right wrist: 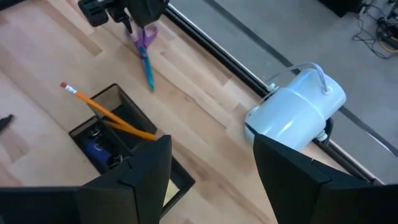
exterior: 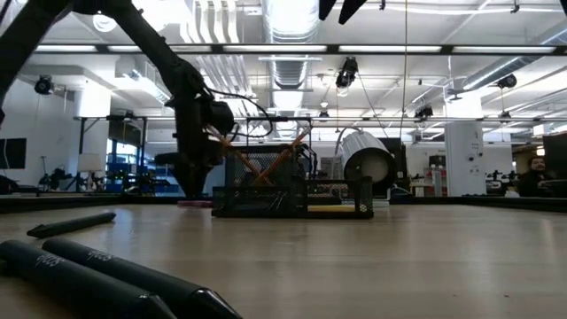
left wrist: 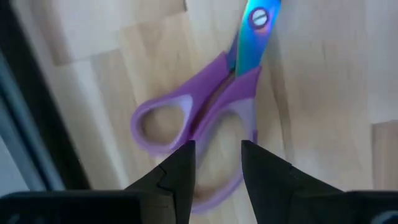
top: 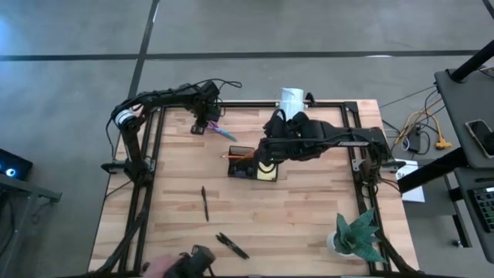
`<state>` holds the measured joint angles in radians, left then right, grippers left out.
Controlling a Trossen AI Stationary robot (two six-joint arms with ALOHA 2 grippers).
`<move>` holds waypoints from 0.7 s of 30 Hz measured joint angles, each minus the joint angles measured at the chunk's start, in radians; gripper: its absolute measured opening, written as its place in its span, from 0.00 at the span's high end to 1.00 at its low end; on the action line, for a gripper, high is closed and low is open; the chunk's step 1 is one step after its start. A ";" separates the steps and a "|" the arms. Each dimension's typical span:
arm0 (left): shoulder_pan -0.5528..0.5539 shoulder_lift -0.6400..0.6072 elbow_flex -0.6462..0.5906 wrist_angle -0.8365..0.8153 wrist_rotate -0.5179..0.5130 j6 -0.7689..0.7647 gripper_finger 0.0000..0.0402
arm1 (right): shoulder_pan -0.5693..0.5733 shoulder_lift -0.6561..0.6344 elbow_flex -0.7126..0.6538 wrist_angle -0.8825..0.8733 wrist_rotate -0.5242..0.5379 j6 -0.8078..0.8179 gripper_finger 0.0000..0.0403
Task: Pick and place office supplies into organizer
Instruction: Put the purple scissors into the black desk organizer
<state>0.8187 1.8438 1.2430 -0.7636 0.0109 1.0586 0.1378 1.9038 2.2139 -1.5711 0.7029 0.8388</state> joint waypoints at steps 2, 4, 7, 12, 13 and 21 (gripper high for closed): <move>-0.008 0.021 0.003 0.008 -0.008 0.024 0.72 | 0.000 0.000 0.000 0.000 -0.001 -0.004 0.46; -0.012 0.034 0.011 0.031 -0.039 0.032 0.72 | 0.002 -0.005 0.000 0.000 -0.005 -0.007 0.46; -0.014 0.048 0.031 0.051 -0.081 0.034 0.72 | 0.001 -0.014 0.000 0.000 -0.008 -0.009 0.46; -0.014 0.050 0.033 0.100 -0.061 0.075 0.72 | -0.002 -0.019 0.000 0.000 -0.007 -0.016 0.46; -0.015 0.055 0.033 0.097 -0.052 0.056 0.72 | -0.003 -0.019 0.000 0.000 -0.006 -0.022 0.46; -0.084 0.090 -0.006 0.003 -0.020 -0.090 0.82 | -0.011 -0.023 0.000 0.000 -0.005 -0.039 0.46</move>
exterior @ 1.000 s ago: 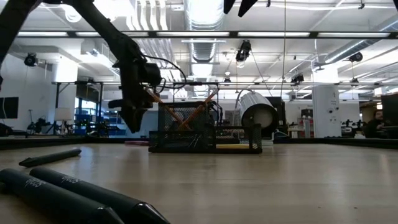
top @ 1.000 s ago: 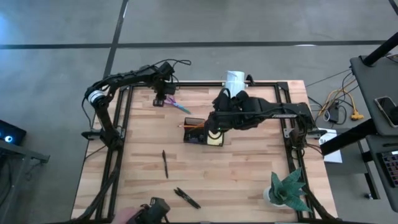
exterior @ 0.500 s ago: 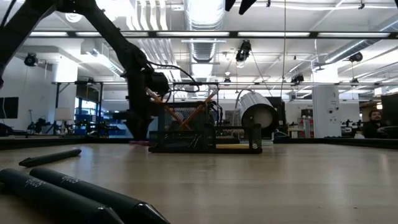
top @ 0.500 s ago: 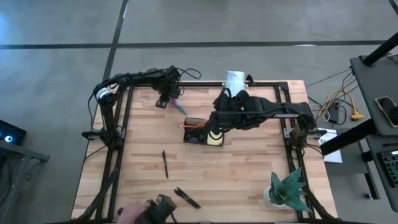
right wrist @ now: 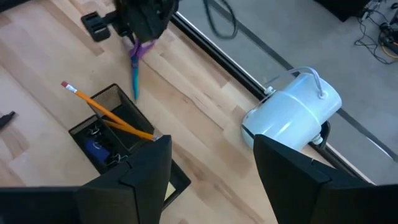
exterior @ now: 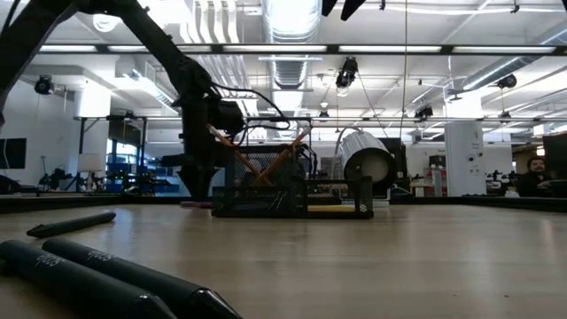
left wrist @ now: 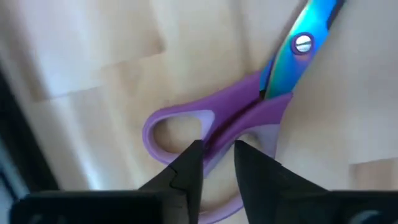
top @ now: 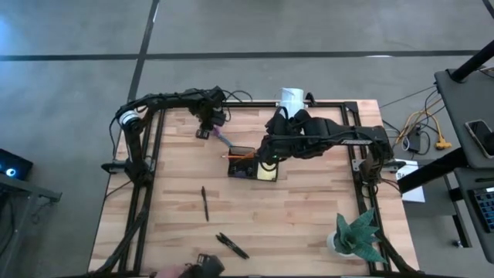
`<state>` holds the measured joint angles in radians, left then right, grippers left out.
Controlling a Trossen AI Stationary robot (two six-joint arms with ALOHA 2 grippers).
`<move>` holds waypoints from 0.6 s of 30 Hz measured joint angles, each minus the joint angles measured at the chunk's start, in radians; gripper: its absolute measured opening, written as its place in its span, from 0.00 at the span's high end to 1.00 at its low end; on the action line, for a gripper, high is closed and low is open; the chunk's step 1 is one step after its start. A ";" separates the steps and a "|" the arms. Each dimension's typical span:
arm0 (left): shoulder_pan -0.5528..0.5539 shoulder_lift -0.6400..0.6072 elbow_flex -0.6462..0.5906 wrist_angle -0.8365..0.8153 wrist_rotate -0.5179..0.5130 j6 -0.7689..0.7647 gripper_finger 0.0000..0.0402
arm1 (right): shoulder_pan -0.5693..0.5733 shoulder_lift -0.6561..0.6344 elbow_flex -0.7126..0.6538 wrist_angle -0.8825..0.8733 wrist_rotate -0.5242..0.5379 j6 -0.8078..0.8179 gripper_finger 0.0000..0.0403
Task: Pick and place office supplies into organizer
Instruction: Put the purple scissors into the black desk organizer
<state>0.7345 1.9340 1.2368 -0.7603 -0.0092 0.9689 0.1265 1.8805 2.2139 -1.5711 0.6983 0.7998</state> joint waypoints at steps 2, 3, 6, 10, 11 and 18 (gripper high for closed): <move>-0.030 -0.008 0.000 -0.015 0.001 -0.047 0.86 | 0.000 -0.003 0.000 0.000 0.000 -0.002 0.46; -0.046 -0.009 -0.001 -0.018 0.004 -0.070 0.88 | -0.001 -0.006 0.000 0.000 0.001 -0.009 0.46; -0.094 -0.010 -0.002 -0.011 0.032 -0.119 0.93 | -0.003 -0.010 0.000 0.000 0.006 -0.019 0.46; -0.149 -0.008 -0.023 0.024 0.036 -0.155 0.93 | -0.003 -0.019 0.000 0.000 0.011 -0.022 0.46; -0.161 -0.008 -0.031 0.028 0.037 -0.161 0.92 | -0.003 -0.022 0.000 0.000 0.012 -0.021 0.46; -0.228 -0.008 -0.100 0.097 -0.054 -0.337 0.80 | -0.003 -0.027 0.000 0.000 0.031 -0.019 0.46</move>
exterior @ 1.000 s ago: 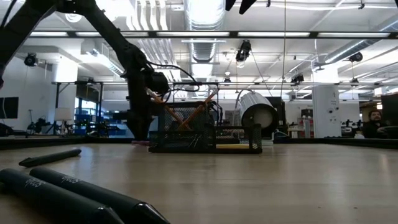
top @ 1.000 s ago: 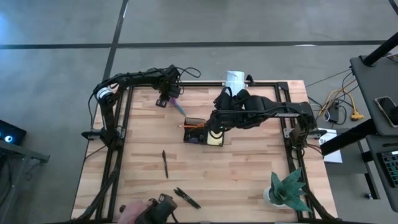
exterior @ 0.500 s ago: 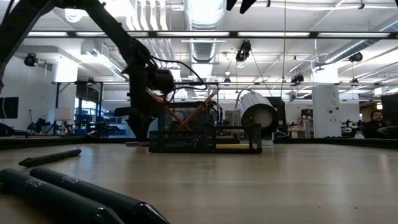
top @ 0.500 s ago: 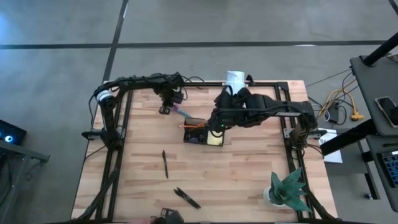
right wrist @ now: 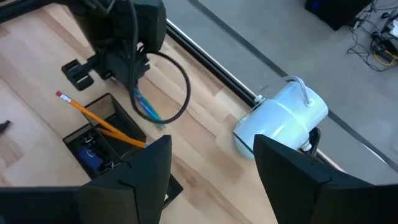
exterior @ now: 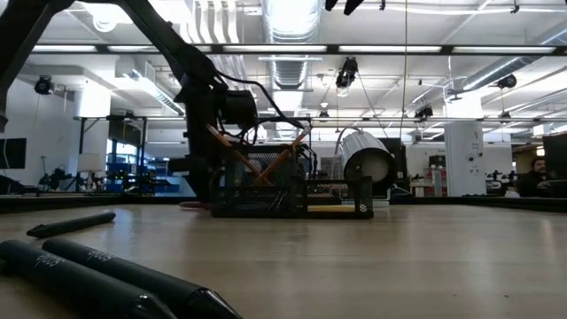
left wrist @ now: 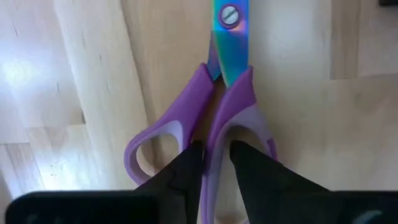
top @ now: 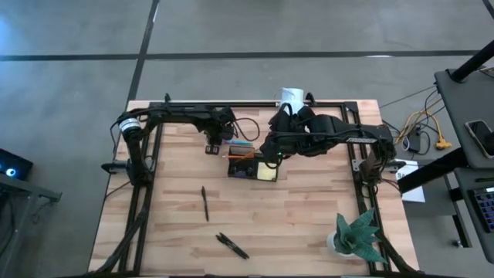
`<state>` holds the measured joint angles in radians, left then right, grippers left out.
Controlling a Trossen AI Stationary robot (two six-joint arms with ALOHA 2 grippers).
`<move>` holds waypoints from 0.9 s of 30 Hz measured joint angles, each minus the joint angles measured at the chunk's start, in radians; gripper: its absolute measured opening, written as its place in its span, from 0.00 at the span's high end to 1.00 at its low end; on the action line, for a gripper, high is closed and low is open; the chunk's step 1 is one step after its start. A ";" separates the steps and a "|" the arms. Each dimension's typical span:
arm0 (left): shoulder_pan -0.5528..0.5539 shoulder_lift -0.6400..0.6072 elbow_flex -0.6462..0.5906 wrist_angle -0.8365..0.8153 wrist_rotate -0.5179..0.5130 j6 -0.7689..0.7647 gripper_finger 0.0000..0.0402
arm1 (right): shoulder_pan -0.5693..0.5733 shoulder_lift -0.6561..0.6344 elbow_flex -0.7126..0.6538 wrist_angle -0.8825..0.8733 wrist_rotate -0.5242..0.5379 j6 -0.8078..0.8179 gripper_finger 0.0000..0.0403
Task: Pick and place office supplies into organizer
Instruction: Put the purple scissors into the black desk organizer
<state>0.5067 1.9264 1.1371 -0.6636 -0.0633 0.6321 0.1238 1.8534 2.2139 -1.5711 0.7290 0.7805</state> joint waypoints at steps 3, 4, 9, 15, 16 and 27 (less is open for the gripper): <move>-0.014 0.000 -0.008 0.003 -0.009 0.003 0.80 | 0.000 -0.001 0.000 0.000 0.004 -0.004 0.46; -0.018 -0.001 -0.009 0.002 -0.010 0.004 0.82 | 0.000 -0.001 0.000 0.000 0.005 -0.004 0.46; -0.020 -0.015 -0.011 0.000 -0.002 0.015 0.96 | 0.000 -0.001 0.000 0.000 0.005 -0.007 0.46; -0.020 -0.089 -0.012 0.001 -0.026 0.054 0.97 | 0.000 -0.001 0.000 0.000 0.007 -0.015 0.46; -0.021 -0.111 -0.014 0.003 -0.029 0.054 0.97 | 0.000 -0.001 0.000 0.000 0.007 -0.017 0.46; -0.043 -0.444 -0.002 -0.188 -0.217 0.063 0.98 | 0.000 -0.001 0.000 0.000 0.064 -0.027 0.46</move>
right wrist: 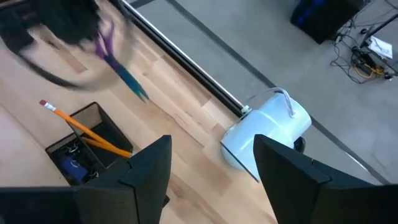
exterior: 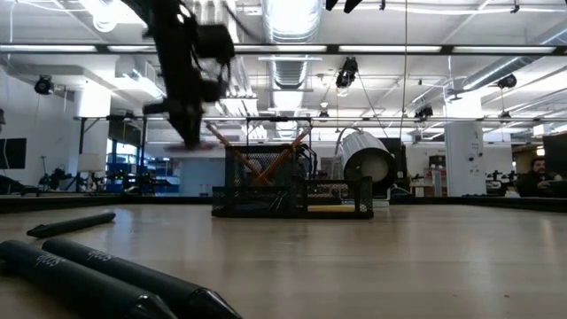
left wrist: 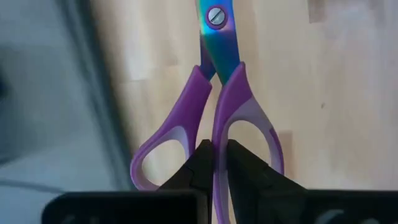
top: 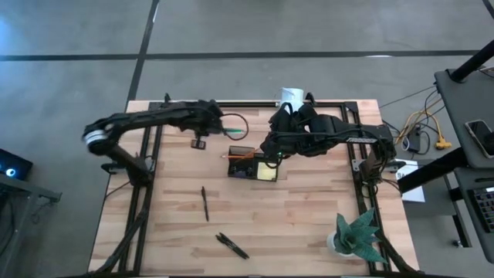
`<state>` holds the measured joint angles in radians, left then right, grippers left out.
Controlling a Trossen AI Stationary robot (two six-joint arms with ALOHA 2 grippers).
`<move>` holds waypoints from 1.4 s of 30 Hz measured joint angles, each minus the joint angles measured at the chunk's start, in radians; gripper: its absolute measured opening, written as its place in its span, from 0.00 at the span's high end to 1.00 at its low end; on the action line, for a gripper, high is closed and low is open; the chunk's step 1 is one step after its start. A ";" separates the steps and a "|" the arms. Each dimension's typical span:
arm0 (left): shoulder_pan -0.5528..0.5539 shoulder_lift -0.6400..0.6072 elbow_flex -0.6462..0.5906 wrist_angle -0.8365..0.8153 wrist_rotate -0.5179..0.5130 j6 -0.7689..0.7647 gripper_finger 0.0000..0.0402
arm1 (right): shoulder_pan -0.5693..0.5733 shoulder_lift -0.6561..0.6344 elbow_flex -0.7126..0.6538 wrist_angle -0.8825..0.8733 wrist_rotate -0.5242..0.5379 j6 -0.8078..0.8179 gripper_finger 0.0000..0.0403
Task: Pick and place office supplies into organizer
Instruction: Put the purple scissors into the black desk organizer
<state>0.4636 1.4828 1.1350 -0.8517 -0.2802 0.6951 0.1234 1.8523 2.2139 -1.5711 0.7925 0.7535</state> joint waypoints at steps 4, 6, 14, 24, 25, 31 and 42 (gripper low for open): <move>-0.065 -0.139 0.024 -0.091 -0.143 0.157 0.98 | 0.001 0.000 -0.007 0.000 0.000 -0.050 0.46; -0.129 -0.191 0.025 -0.085 -0.276 0.325 0.98 | 0.001 0.000 -0.009 0.000 0.000 -0.072 0.46; -0.320 -0.228 0.046 -0.061 -0.512 0.519 0.98 | -0.020 -0.003 -0.009 0.000 -0.004 -0.070 0.46; -0.398 -0.102 0.023 0.006 -0.676 0.489 0.98 | -0.026 -0.005 -0.009 0.000 -0.015 -0.031 0.46; -0.398 -0.088 0.023 0.031 -0.687 0.489 0.98 | -0.025 -0.005 -0.009 0.000 -0.016 -0.025 0.46; -0.417 -0.006 0.022 0.056 -0.698 0.488 0.98 | -0.025 -0.005 -0.009 0.000 -0.016 -0.001 0.46; -0.488 0.052 0.020 0.036 -0.686 0.407 0.98 | -0.025 -0.005 -0.009 0.000 -0.011 -0.001 0.46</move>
<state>-0.0249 1.5349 1.1545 -0.8160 -0.9664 1.1020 0.0982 1.8473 2.2047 -1.5711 0.7815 0.7528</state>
